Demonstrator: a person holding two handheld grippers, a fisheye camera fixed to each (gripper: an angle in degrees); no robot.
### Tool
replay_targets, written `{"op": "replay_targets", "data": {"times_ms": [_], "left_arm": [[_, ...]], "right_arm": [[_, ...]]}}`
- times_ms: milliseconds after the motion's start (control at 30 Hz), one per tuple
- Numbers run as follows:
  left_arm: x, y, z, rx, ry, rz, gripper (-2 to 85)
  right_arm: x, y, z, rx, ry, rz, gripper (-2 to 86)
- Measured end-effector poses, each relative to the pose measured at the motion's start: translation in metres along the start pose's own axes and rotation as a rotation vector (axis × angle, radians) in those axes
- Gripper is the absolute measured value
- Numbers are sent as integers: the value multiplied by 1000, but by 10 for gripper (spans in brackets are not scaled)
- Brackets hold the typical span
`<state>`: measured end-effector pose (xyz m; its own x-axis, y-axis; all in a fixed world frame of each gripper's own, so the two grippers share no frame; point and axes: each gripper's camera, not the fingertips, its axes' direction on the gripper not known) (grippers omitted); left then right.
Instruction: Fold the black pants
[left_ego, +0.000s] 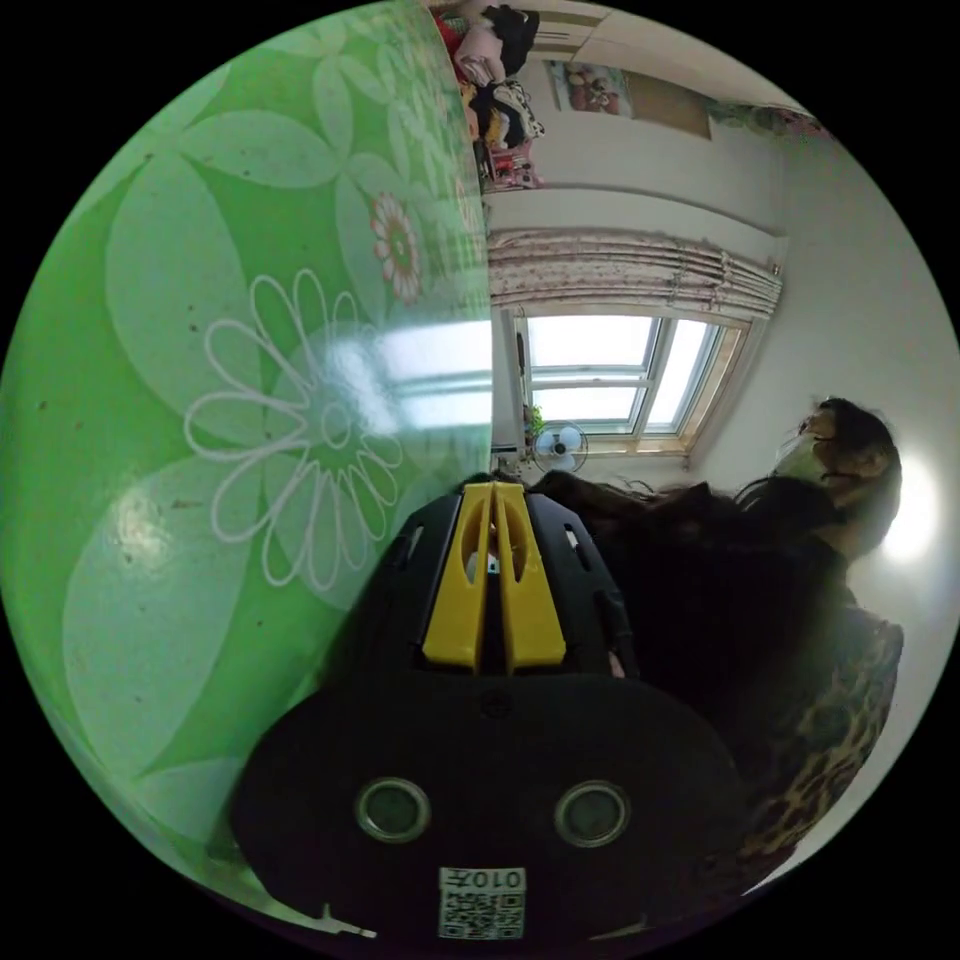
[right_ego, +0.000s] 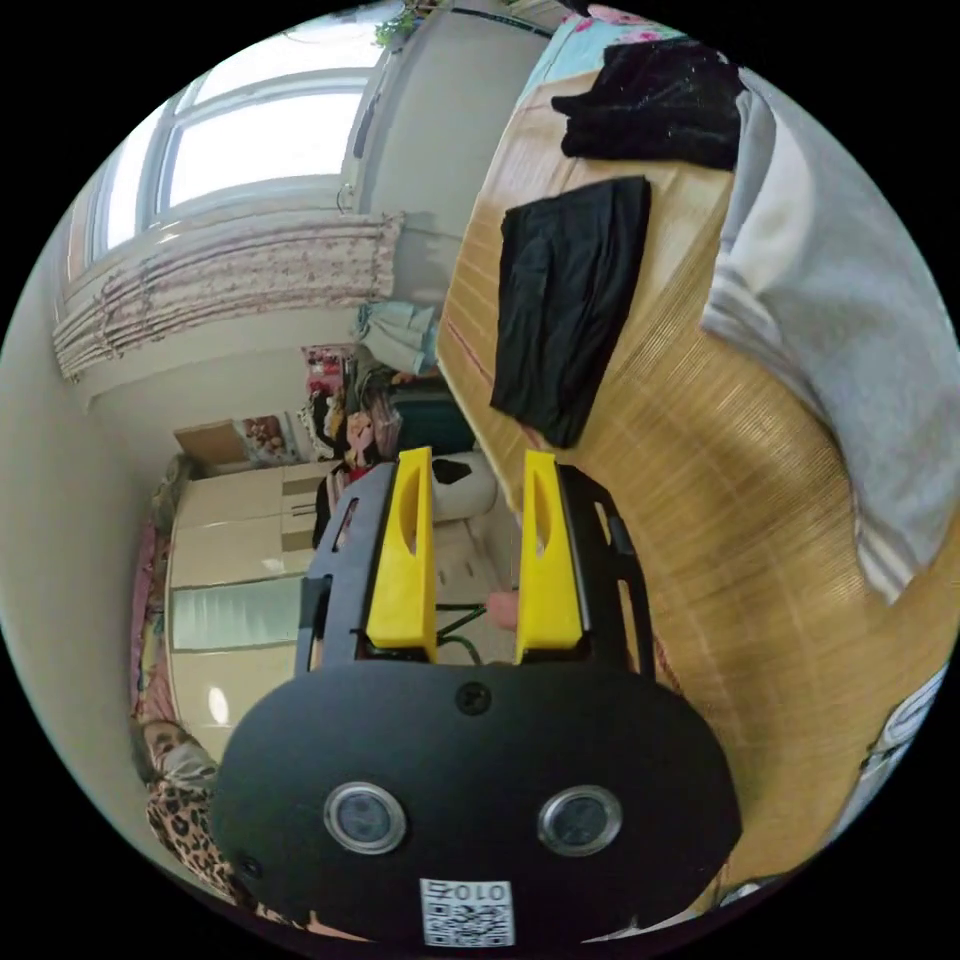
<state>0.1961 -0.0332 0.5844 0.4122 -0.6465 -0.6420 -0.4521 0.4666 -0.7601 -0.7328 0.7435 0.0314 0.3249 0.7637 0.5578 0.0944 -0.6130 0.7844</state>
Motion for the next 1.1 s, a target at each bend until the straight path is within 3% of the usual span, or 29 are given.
{"op": "replay_targets", "data": {"times_ms": [167,300,533,667,833,933,1033,1100], "left_arm": [[24,21,8,71,-23,2,-1],[61,47,15,211,-190,33,-1],[133,80,66,336,-395,37,-2],[181,100,144,304,-301,196,-2],[225,100,291,101,-231,322,-1],[227,87,369,-18,-204,292,-1],[240,74,439,-117,-293,305,-1],[242,64,477,-152,-198,268,-1]], "right_arm": [[3,-91,2,10,81,-68,153],[26,-156,8,-100,5,-16,164],[18,-228,-17,-112,-24,-52,167],[-2,-262,-15,-127,-7,-61,170],[-20,-297,-13,-103,-14,-46,161],[-28,-316,-11,-136,-41,-53,147],[-38,-330,-5,-163,-65,-77,132],[-48,-341,-2,-170,-93,-84,126]]}}
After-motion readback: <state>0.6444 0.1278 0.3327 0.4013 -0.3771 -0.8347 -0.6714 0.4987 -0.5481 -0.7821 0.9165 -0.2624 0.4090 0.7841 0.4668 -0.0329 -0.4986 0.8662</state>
